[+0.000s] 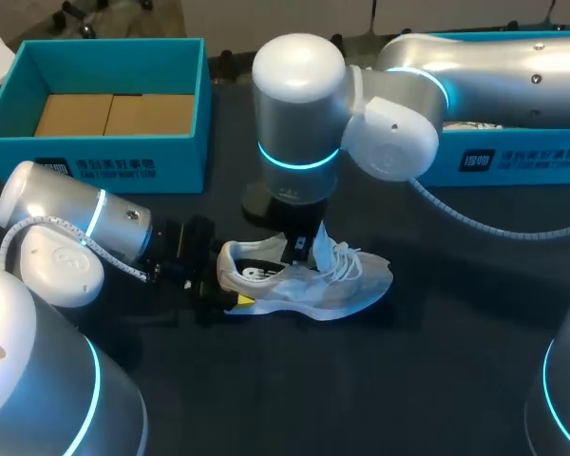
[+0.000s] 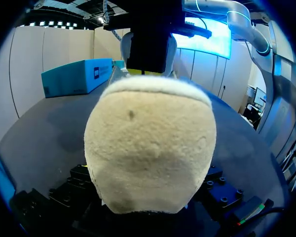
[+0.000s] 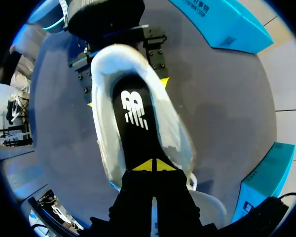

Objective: Take the shoe out of the shoebox, open the shoe tongue, remove and reinsert the insole, then place the shoe into the shoebox

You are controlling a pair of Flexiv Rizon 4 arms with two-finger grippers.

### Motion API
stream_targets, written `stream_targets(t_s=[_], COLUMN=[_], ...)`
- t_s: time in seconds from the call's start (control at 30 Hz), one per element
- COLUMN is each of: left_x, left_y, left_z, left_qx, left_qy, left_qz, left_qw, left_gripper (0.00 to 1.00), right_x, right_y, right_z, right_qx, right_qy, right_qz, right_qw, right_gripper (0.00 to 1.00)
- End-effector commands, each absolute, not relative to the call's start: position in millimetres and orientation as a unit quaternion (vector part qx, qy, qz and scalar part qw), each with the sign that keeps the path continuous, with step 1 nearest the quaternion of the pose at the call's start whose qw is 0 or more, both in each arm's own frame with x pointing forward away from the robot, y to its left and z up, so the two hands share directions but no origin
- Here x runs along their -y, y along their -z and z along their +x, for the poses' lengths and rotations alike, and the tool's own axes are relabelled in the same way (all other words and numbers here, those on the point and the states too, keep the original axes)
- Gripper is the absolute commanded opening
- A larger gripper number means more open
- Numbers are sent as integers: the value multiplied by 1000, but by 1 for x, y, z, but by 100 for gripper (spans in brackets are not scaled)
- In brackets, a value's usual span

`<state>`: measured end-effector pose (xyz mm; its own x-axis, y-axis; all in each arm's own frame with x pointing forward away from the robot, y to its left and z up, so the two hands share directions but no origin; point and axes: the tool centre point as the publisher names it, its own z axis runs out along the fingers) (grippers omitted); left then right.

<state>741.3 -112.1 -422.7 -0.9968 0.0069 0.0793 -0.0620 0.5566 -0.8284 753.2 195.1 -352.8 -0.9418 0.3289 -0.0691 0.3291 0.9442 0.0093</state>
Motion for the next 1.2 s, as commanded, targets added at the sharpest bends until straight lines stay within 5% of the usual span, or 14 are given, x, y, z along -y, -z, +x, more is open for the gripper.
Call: stream_targets(t_s=[0.03, 0.43, 0.6, 0.9, 1.1, 1.2], left_x=[112, 112, 112, 112, 112, 112], left_y=[423, 423, 423, 423, 423, 423], left_z=[742, 742, 742, 742, 742, 742], left_qx=[882, 882, 882, 882, 882, 882], left_qy=[-469, -469, -469, -469, -469, -469], left_qz=[16, 16, 16, 16, 16, 16], left_qw=[37, 37, 37, 37, 37, 37], left_gripper=[0, 0, 0, 0, 0, 0], right_x=[-198, -218, -215, -214, -219, -221], right_y=[345, 382, 389, 389, 402, 411], right_z=[752, 747, 743, 749, 753, 752], right_qx=[-986, -990, -989, -986, -987, -989], right_qy=[2, -6, -1, 1, -2, -3], right_qz=[162, 141, 149, 157, 152, 145], right_qw=[39, 20, 22, 53, 50, 37], right_gripper=[0, 0, 31, 49, 92, 96])
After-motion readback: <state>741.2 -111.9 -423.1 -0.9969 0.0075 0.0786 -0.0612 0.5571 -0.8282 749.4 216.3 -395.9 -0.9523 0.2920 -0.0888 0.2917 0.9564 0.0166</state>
